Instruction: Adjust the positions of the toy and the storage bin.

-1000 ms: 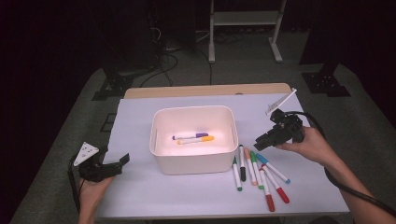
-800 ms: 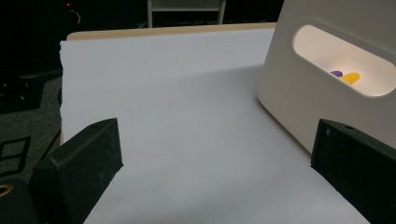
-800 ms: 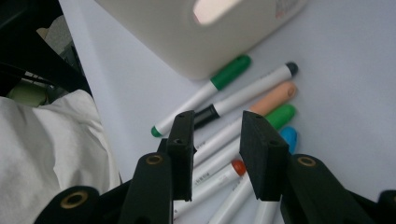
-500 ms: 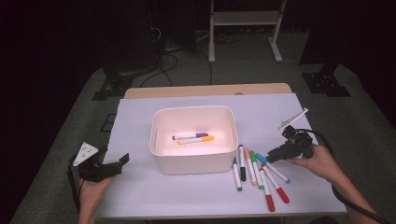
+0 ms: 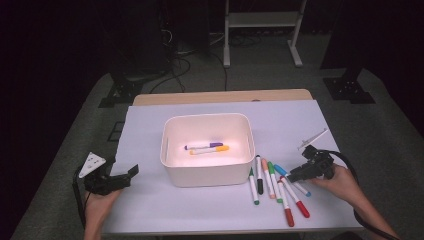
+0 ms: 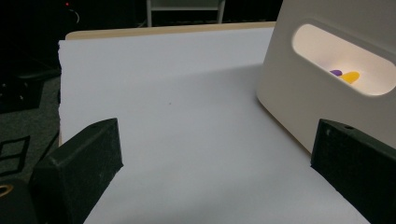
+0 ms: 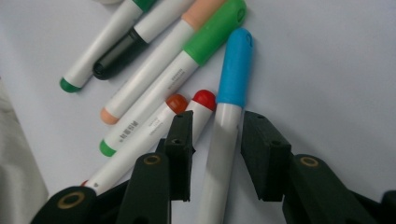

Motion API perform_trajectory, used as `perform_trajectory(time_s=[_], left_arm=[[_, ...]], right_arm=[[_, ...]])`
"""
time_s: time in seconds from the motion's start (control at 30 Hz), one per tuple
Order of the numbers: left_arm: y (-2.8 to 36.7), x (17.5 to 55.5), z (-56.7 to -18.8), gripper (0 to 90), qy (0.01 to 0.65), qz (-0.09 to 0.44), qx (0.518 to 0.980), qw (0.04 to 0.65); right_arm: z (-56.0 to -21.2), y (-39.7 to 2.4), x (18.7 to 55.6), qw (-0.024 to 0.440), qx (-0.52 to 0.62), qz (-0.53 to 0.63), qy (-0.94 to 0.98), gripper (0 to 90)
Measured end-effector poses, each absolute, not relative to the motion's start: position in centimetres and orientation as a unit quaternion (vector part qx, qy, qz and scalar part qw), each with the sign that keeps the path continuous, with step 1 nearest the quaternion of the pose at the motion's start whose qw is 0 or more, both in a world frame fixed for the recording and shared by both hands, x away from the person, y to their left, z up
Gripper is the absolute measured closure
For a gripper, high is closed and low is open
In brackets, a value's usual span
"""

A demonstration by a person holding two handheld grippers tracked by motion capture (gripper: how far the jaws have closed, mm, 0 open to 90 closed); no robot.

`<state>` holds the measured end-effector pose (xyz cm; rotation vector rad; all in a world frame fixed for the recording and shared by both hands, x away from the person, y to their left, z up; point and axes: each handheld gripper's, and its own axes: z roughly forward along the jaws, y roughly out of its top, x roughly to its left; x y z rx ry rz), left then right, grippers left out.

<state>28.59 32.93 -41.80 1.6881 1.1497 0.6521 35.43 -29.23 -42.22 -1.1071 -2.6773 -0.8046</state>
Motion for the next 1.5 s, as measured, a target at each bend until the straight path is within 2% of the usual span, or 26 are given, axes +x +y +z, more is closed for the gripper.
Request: perform_trajectory(time_s=[0.17,0.37,0.67,1.03,1.5], left_arm=[[32.9,28.6,-41.8,0.7,0.471,0.267,0.691,0.479],[32.9,28.6,-41.8,0.7,0.471,0.267,0.691,0.478],[33.0,28.5,-41.7,0.7,0.473,0.268,0.690,0.479],[33.0,28.4,-41.6,0.7,0.471,0.269,0.690,0.479],[32.9,28.4,-41.6,0.7,0.471,0.269,0.689,0.481]], right_arm=[[-43.1,-28.9,35.3,0.047,-0.369,-0.245,-0.895,65.2],[-43.4,-29.3,35.2,0.033,-0.370,-0.257,-0.892,74.9],[-42.7,-30.1,35.7,0.062,-0.378,-0.259,-0.887,75.6],[-36.2,-30.5,35.4,0.094,-0.353,-0.290,-0.884,75.6],[-27.1,-24.0,36.2,0.100,-0.258,-0.315,-0.908,75.6]])
